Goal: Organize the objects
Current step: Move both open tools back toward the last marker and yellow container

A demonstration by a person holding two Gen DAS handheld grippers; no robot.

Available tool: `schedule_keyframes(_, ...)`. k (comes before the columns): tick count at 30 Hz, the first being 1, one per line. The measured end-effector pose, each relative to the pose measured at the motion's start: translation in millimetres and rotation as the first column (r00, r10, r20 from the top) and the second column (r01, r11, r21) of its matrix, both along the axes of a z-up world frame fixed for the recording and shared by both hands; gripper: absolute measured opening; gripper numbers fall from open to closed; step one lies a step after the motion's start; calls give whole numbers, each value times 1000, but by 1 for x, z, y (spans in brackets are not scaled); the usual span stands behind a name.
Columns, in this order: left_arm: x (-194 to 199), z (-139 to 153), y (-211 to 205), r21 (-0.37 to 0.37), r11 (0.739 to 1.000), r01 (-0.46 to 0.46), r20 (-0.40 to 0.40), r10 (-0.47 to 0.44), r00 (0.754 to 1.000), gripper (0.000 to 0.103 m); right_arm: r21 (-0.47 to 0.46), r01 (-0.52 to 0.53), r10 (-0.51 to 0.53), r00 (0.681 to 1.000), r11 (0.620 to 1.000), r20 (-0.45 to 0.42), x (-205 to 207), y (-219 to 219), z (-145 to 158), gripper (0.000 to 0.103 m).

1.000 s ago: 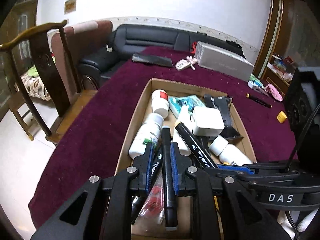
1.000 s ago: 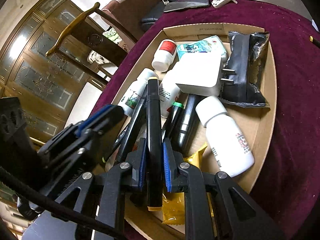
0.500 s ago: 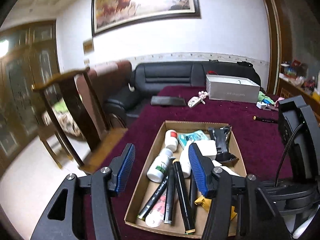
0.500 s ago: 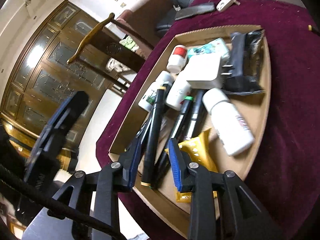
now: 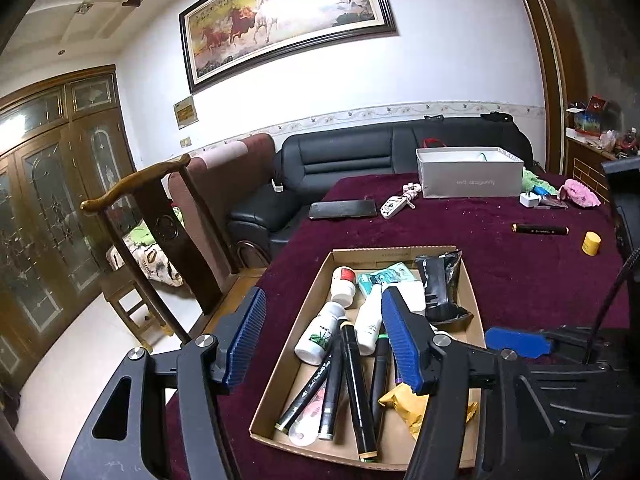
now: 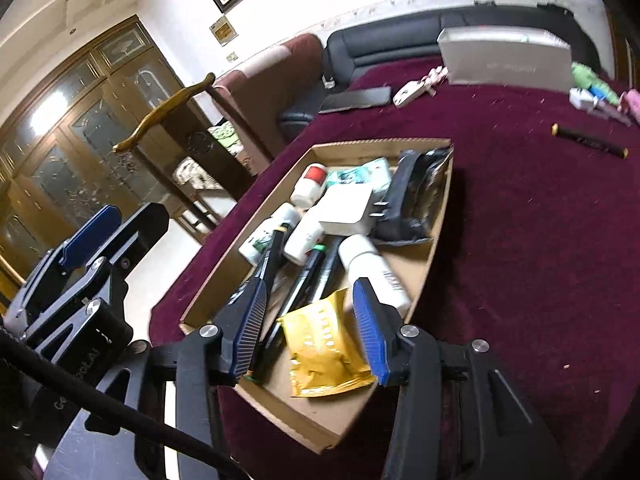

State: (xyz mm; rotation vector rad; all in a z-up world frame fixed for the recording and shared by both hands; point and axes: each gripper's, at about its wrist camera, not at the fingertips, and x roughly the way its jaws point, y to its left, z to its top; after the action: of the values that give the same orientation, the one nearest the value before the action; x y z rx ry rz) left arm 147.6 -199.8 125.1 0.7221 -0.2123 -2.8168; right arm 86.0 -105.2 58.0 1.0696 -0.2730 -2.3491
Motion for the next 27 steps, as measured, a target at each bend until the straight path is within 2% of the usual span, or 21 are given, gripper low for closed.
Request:
schedule_keyframes(7, -3, -2, 3, -13, 1000, -11, 20, 11, 1000, 58, 17, 16, -16, 1000, 1000, 4, 0, 6, -3, 50)
schedule_keyframes(18, -8, -9, 3, 7, 1000, -5, 44, 5, 999, 58, 38, 41, -41, 999, 998, 4, 0, 8, -7, 50)
schedule_keyframes(27, -13, -16, 15, 14, 999, 43, 80, -44, 996, 58, 13, 110, -110, 994, 994, 18, -9, 34, -11, 51)
